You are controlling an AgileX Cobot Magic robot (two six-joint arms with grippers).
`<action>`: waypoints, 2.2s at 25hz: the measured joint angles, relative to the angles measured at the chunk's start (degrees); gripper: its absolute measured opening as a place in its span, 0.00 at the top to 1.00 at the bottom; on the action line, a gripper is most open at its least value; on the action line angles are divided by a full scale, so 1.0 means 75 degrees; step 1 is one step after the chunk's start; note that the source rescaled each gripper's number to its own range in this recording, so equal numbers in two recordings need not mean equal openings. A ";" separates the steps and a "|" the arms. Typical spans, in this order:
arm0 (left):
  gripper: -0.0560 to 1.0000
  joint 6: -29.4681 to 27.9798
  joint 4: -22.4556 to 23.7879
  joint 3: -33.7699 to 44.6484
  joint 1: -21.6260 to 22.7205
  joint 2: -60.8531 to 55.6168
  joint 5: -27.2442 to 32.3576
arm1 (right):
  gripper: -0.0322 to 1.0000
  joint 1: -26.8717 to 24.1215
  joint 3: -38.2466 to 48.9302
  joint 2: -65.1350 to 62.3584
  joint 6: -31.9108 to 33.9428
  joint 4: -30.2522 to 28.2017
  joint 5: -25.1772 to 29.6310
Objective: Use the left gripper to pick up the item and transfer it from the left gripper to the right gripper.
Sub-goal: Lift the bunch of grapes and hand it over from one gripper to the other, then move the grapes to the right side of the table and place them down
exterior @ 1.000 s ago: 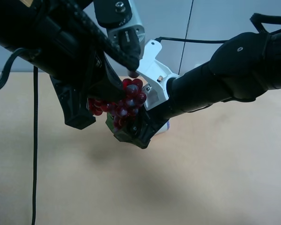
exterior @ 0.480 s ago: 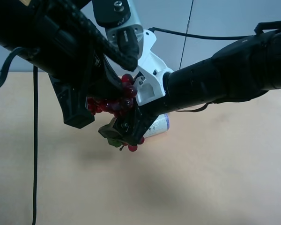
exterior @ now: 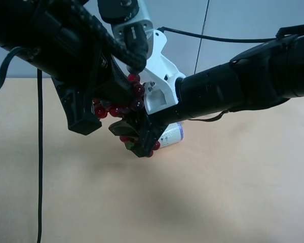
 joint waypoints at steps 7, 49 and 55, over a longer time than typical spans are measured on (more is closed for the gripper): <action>0.62 0.0000 -0.0115 0.0000 0.0000 0.0000 -0.0133 | 0.95 0.0000 0.0000 0.0000 -0.0003 0.0049 0.0002; 0.00 -0.5236 0.0922 0.3254 -0.0002 -0.5809 0.2946 | 0.96 0.0000 0.0000 0.0000 -0.0009 0.0082 0.0021; 0.00 -0.5265 0.0790 0.3919 -0.0002 -0.7531 0.3051 | 0.96 0.0000 0.0000 0.0000 -0.0009 0.0082 0.0021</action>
